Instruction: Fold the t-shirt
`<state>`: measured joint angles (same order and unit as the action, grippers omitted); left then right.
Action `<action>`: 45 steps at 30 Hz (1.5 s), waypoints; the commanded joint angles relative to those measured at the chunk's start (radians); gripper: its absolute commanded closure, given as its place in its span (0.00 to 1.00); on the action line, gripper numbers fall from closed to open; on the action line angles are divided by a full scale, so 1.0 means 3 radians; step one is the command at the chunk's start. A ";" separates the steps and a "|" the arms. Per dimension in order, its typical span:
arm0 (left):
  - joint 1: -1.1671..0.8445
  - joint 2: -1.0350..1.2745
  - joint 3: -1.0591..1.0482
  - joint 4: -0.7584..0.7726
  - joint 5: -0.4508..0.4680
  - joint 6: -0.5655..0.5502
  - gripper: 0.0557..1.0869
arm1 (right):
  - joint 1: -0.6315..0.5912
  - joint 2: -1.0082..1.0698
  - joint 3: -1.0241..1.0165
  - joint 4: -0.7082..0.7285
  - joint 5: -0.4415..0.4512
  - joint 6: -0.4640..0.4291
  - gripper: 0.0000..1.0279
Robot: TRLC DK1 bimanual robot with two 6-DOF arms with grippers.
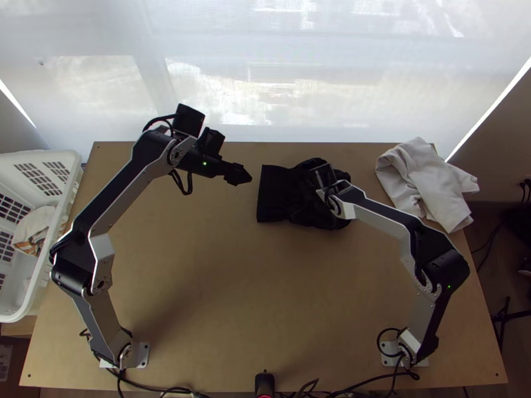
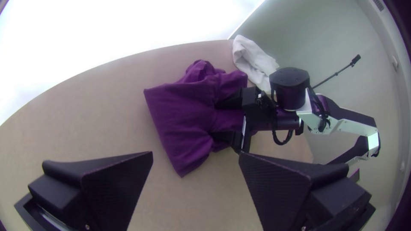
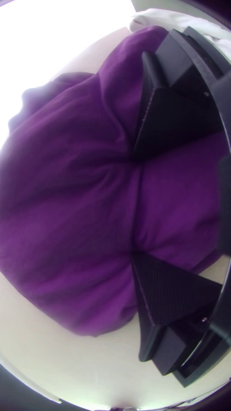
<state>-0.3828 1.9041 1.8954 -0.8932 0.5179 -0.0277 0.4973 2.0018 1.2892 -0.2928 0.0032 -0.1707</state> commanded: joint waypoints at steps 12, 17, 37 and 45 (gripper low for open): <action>-0.0028 0.0096 0.0094 -0.0050 -0.0034 0.0041 0.05 | -0.0134 -0.1150 0.0069 -0.0098 0.0025 -0.0167 0.05; 0.0034 -0.0114 0.0007 -0.0106 -0.0080 0.0056 0.05 | 0.0020 -0.1437 -0.0150 -0.0272 0.0025 -0.0428 0.05; 0.0080 -0.0405 -0.0233 -0.0121 -0.0248 0.0056 0.05 | 0.0715 -0.1784 -0.1526 0.0444 0.0163 -0.1088 0.05; 0.0100 -0.0446 -0.0289 -0.0121 -0.0259 0.0077 0.05 | 0.0761 -0.1355 -0.1511 0.0833 0.0296 -0.1169 0.05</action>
<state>-0.3584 1.7805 1.8225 -0.9302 0.4431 -0.0105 0.7105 1.5120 0.8505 -0.1352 0.0631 -0.4969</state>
